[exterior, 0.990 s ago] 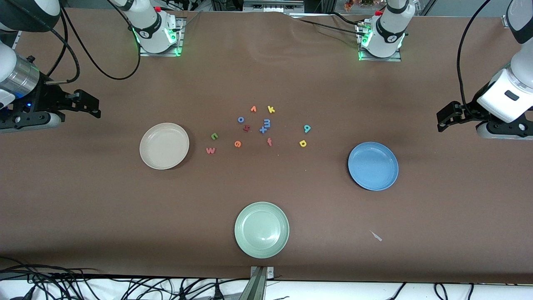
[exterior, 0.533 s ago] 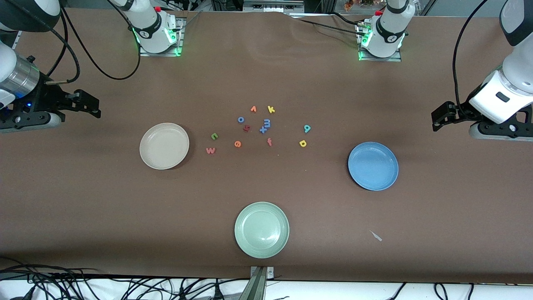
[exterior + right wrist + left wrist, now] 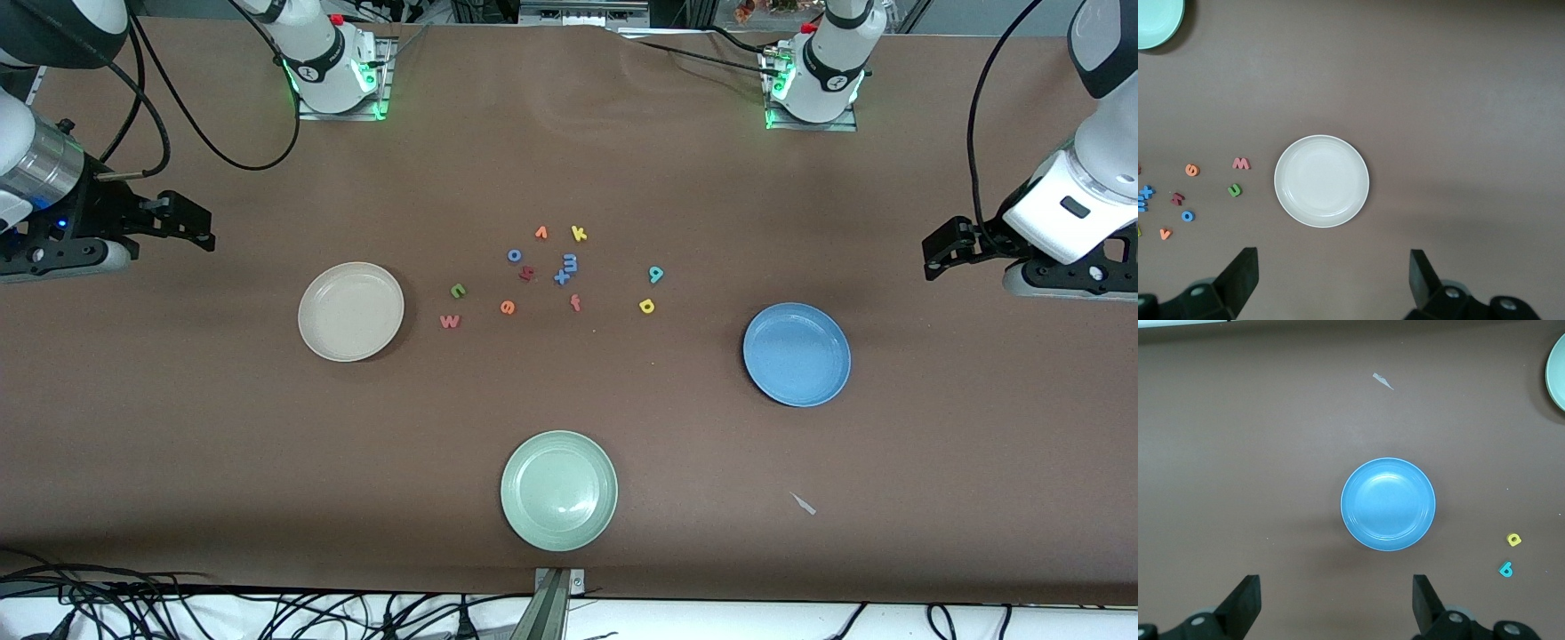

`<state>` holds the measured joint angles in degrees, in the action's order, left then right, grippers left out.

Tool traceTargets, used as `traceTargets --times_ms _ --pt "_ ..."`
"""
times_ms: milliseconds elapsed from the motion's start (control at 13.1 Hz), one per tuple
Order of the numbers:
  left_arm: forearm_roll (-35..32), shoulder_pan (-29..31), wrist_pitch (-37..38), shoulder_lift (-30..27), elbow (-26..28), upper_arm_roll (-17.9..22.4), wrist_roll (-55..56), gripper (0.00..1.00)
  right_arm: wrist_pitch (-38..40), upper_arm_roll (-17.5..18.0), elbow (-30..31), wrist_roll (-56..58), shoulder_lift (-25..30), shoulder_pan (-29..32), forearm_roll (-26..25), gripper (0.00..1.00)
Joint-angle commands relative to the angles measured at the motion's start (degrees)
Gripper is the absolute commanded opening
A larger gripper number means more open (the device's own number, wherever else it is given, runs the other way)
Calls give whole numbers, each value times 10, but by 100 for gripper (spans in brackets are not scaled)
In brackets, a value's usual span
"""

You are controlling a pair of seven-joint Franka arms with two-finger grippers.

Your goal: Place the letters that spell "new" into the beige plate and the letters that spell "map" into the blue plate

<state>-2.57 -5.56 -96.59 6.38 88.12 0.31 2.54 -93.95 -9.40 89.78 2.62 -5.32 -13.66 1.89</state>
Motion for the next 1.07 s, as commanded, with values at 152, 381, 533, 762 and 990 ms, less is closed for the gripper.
traceTargets --times_ms 152,381,533,762,990 --pt "12 2 4 -10 2 1 -14 100 10 0 -2 -2 1 0 -4 100" --pt "11 1 4 -8 2 1 -10 100 12 -1 0 -1 1 1 -4 100" --pt "12 1 4 -9 2 1 -10 100 12 -1 0 -2 1 1 -4 100" --pt "12 3 4 -9 2 3 -10 100 12 -1 0 -1 1 1 -4 100" --pt "12 2 4 -9 1 2 -7 100 12 -1 0 -2 1 1 -4 100"
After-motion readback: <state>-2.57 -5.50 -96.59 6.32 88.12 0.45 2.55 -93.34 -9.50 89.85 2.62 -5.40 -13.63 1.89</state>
